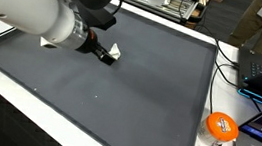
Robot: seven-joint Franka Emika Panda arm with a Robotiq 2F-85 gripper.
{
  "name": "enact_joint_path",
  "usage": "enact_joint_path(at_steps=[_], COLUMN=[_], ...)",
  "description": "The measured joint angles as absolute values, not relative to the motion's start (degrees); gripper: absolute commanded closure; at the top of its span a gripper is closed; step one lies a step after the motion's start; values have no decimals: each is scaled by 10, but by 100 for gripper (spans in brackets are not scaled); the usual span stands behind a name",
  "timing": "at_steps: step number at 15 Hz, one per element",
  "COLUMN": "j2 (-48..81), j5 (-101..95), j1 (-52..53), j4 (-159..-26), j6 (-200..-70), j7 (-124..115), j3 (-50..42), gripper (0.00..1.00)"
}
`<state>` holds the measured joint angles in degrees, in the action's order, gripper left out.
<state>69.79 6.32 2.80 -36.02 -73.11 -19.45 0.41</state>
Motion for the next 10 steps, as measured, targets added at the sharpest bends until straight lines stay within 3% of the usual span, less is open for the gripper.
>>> enact_joint_path(at_steps=[10], j2=[713], j5=[62], j1=[28], j4=[-360], j6=[-756], j7=[-169], j3=[4], gripper=[0])
